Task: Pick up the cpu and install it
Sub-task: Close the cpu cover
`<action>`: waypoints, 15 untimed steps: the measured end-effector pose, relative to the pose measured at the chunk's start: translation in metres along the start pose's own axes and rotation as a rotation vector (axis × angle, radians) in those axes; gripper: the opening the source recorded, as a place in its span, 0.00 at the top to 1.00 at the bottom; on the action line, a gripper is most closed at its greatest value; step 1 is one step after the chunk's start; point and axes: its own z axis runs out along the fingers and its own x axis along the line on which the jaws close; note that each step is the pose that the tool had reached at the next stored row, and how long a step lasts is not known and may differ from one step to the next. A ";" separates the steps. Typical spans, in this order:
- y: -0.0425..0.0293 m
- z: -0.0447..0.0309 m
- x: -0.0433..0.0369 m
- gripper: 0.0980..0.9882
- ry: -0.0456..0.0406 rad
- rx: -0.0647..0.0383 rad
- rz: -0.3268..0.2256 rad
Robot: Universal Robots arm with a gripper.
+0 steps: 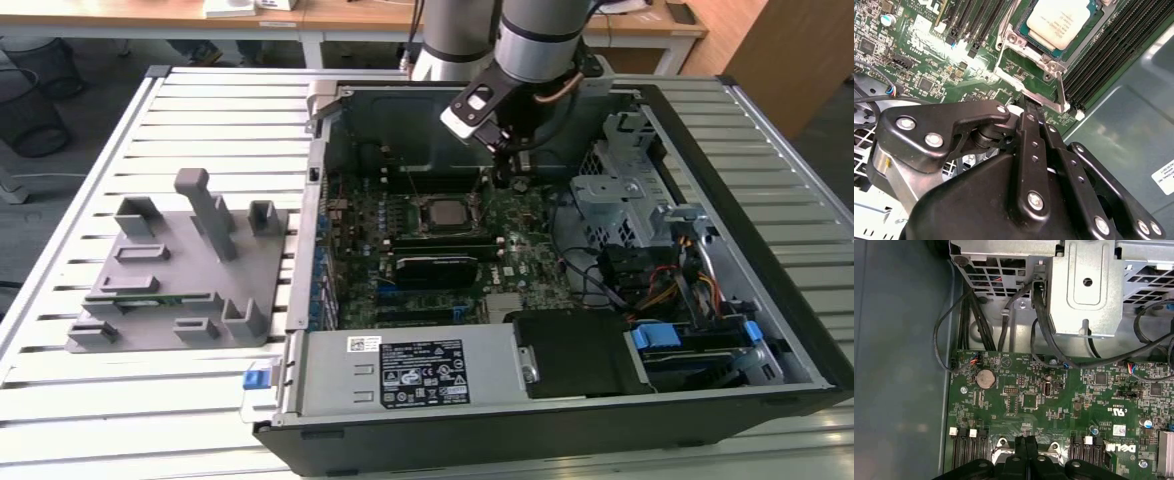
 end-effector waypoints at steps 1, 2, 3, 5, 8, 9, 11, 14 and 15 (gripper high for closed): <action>-0.0009 0.0000 0.0000 0.99 0.0000 0.000 0.000; -0.0023 0.0000 0.0001 0.99 0.0000 0.000 0.000; -0.0038 0.0000 0.0002 0.99 0.0000 0.000 0.000; -0.0070 0.0001 0.0004 0.99 0.0000 0.000 0.000; -0.0109 0.0005 0.0006 0.99 -0.0001 0.000 0.000; -0.0120 0.0009 0.0006 0.99 0.0000 0.000 0.000; -0.0140 0.0016 0.0006 0.99 -0.0001 0.000 0.000; -0.0158 0.0030 0.0007 0.99 -0.0001 0.000 0.000; -0.0164 0.0035 0.0007 0.99 -0.0001 0.000 0.000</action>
